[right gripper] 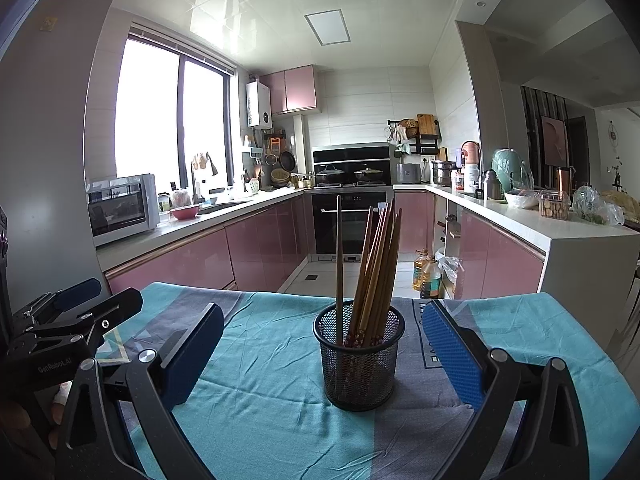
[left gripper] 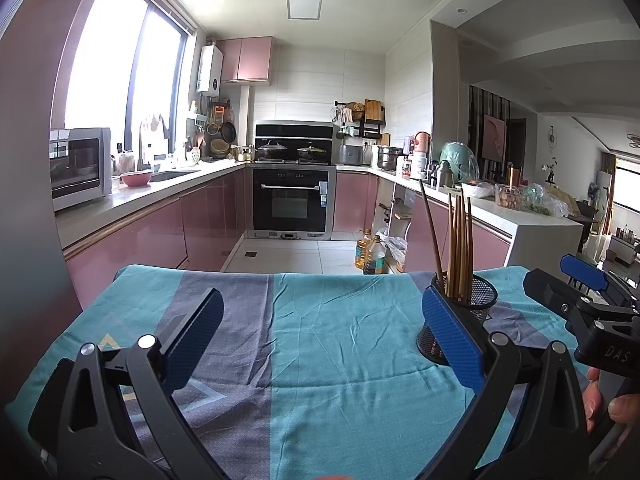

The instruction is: Organize utensils

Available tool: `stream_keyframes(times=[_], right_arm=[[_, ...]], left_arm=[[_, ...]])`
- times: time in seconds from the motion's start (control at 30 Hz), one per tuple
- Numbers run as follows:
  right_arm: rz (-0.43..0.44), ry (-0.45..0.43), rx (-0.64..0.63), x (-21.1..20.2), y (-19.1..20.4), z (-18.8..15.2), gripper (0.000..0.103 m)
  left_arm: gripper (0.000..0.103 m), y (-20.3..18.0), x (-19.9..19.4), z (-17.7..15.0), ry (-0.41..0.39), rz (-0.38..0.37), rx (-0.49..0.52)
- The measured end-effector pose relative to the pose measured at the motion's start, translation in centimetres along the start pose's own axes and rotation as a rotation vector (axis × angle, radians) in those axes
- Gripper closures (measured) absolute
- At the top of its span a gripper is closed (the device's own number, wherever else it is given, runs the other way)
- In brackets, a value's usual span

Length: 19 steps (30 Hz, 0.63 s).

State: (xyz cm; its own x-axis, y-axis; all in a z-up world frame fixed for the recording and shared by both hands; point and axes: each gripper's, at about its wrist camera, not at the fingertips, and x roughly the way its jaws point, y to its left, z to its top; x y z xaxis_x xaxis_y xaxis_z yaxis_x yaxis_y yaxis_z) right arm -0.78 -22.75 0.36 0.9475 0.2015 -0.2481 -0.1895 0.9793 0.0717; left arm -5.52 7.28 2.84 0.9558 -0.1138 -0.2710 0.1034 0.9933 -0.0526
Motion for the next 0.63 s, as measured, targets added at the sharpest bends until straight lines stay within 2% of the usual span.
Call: stream_keyframes(times=[0.37, 0.5, 0.63], right_arm=[[0.007, 0.006, 0.002, 0.1, 0.0, -0.1, 0.007], [0.007, 0.022, 0.005, 0.5, -0.7, -0.3, 0.007], [-0.025, 0.105, 0.024, 1.7, -3.5, -1.3, 0.007]], left_arm=[[0.005, -0.1, 0.1, -0.3, 0.002, -0.005, 0.000], [0.005, 0.3, 1.2, -0.9, 0.068, -0.009, -0.023], [0.005, 1.5, 2.8, -1.9, 0.132, 0.033, -0.024]])
